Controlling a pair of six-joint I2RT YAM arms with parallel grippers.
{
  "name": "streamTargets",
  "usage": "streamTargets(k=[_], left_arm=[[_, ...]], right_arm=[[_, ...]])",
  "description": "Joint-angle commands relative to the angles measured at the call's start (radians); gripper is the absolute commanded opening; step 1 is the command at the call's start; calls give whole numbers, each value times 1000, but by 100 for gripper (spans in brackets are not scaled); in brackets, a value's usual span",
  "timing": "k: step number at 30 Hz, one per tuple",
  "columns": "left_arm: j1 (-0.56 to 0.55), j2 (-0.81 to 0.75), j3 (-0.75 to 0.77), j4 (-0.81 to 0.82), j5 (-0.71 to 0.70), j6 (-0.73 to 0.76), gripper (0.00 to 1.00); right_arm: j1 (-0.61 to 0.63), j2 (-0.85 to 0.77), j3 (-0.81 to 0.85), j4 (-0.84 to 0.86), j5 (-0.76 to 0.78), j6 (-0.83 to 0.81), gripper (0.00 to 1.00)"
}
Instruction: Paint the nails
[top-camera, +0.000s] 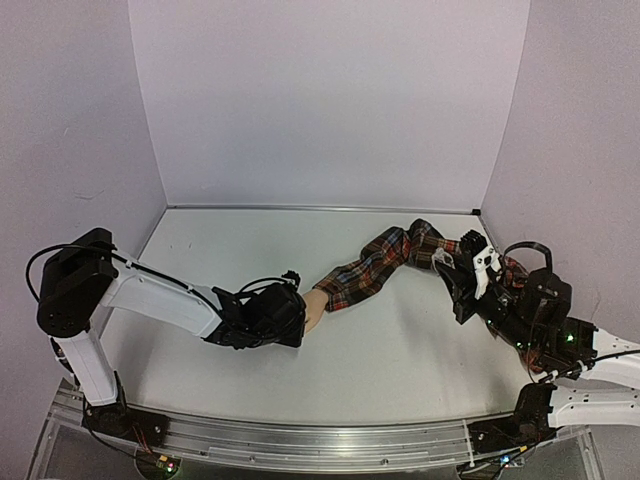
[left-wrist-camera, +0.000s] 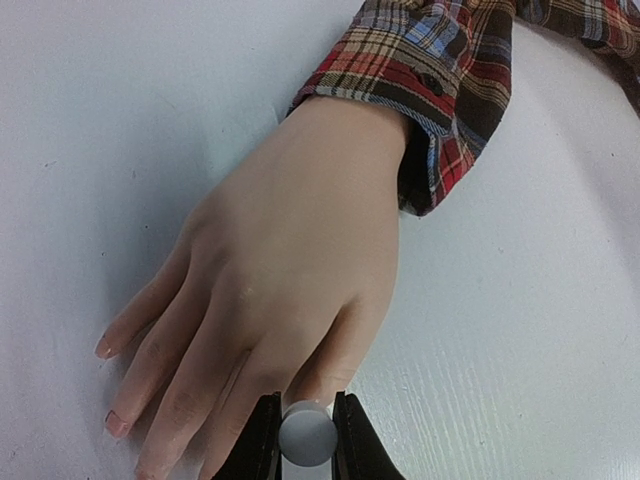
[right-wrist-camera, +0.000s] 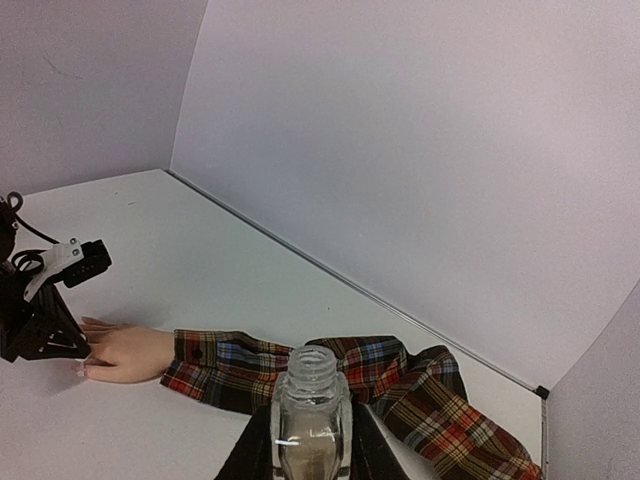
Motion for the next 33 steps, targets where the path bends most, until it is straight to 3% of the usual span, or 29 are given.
streamTargets(k=[1, 33], left_arm=[[2, -49, -14, -9, -9, -18, 0], [-11, -79, -25, -49, -38, -34, 0]], right_arm=[[-17, -23, 6, 30, -7, 11, 0], [-20, -24, 3, 29, -13, 18, 0]])
